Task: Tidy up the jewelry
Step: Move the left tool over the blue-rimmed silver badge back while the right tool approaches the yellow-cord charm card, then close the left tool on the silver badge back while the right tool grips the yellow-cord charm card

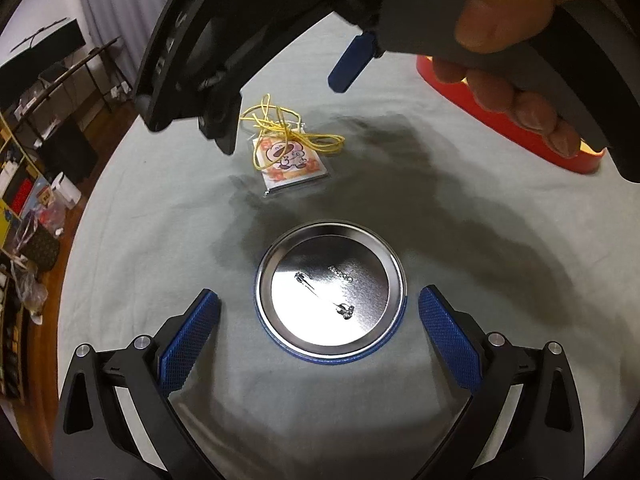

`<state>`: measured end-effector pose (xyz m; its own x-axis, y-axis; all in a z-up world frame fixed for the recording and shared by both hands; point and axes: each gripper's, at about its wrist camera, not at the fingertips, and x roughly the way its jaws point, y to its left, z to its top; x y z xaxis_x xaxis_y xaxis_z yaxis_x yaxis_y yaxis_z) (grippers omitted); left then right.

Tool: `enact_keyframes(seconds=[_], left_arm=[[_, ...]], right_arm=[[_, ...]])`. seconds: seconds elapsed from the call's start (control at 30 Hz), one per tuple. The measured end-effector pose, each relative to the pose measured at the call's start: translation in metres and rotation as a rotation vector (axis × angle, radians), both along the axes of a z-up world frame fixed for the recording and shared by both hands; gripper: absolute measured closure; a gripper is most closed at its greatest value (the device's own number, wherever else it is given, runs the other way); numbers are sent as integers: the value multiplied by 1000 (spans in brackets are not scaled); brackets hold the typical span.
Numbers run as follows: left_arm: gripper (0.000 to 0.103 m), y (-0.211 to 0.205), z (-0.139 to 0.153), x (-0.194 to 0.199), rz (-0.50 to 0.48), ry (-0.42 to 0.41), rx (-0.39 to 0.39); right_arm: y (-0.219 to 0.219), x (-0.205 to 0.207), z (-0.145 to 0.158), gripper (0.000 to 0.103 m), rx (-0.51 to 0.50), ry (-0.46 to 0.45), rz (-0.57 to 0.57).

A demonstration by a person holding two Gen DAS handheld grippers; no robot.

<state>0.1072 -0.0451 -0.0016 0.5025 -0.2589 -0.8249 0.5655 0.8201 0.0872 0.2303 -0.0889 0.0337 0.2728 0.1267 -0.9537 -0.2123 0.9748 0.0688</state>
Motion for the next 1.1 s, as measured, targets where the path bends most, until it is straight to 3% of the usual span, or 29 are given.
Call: enact_keyframes(seconds=[0.3,1.1], left_arm=[[5,-3,-3,0,2,1,-7],[5,5,-7,-1,3,-8,-20]], right_arm=[[4,0,-26,8,-8,73,1],[15,3,-38,8,-36,63,1]])
